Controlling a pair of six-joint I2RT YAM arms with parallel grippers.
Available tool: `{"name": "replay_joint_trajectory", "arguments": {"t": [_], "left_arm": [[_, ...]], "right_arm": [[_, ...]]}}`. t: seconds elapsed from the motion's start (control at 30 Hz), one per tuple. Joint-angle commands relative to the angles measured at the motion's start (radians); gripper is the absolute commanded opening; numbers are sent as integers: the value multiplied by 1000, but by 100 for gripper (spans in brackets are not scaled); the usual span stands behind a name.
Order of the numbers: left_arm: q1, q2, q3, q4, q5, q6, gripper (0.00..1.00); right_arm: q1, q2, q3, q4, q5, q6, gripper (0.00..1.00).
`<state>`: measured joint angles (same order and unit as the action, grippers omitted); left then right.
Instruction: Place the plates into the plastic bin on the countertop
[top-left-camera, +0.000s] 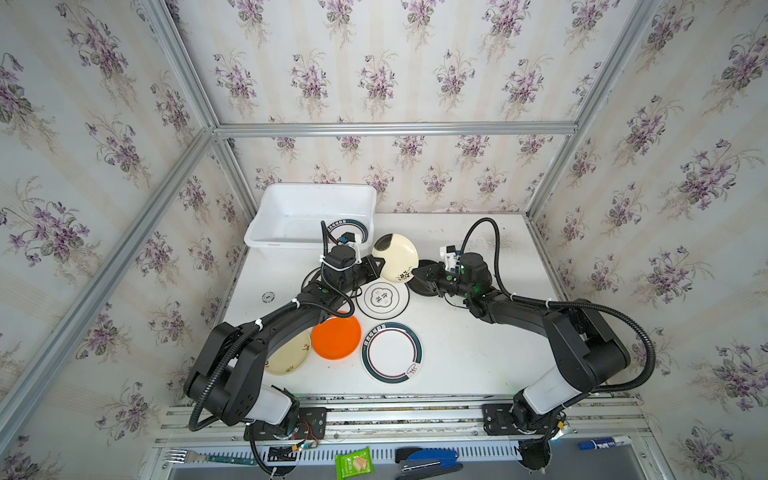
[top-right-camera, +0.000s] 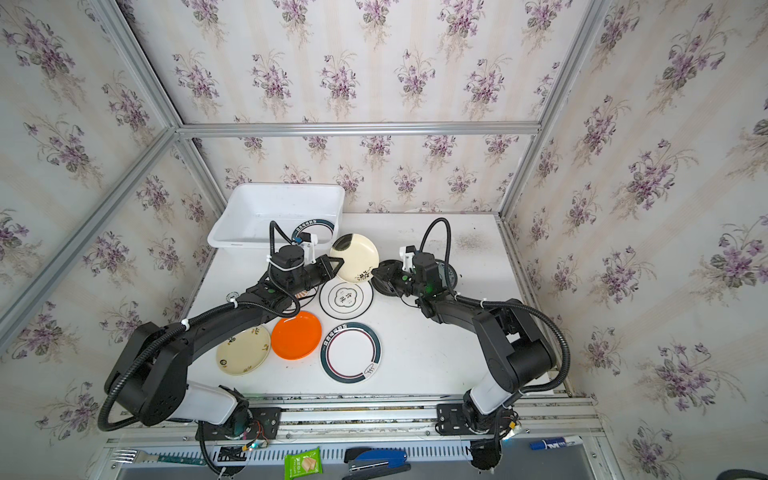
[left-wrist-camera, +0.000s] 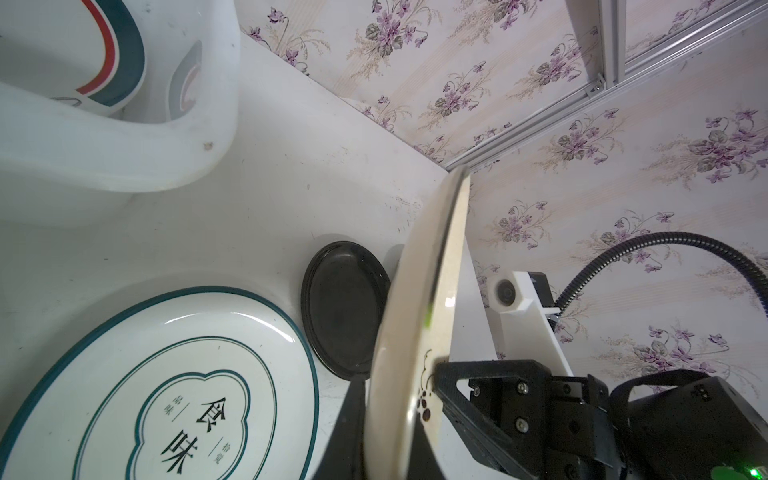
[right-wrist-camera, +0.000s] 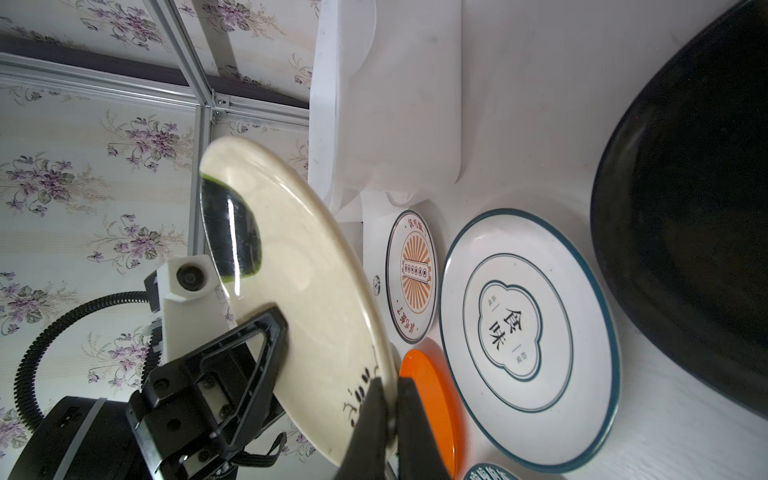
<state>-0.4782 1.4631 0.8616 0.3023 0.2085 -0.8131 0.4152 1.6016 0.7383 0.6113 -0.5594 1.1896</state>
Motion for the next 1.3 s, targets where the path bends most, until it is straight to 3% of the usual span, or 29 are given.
{"name": "replay_joint_trajectory", "arguments": {"t": [0.0, 0.13, 0.27, 0.37, 0.53, 0.8, 1.1, 1.27], "left_arm": [[0, -7, 14, 42, 33, 6, 0], [1, -7, 31, 23, 32, 17, 0], [3, -3, 48, 19, 2, 20, 0], [3, 0, 61, 13, -3, 23, 0], [10, 2, 92, -12, -32, 44, 0], [62, 15, 145, -21, -76, 61, 0], [168, 59, 253, -88, -137, 134, 0], [213, 83, 305, -137, -263, 213, 0]], "right_arm": [[-4, -5, 2, 74, -25, 6, 3], [-13, -14, 1, 49, -17, -12, 45], [-23, -35, 3, 23, -23, -42, 76], [-33, -61, -3, 4, -23, -70, 86], [-45, -140, -13, -101, 0, -161, 94], [-45, -339, 65, -570, 204, -491, 97], [-45, -530, -41, -626, 374, -607, 100], [-44, -596, -60, -678, 410, -634, 100]]}}
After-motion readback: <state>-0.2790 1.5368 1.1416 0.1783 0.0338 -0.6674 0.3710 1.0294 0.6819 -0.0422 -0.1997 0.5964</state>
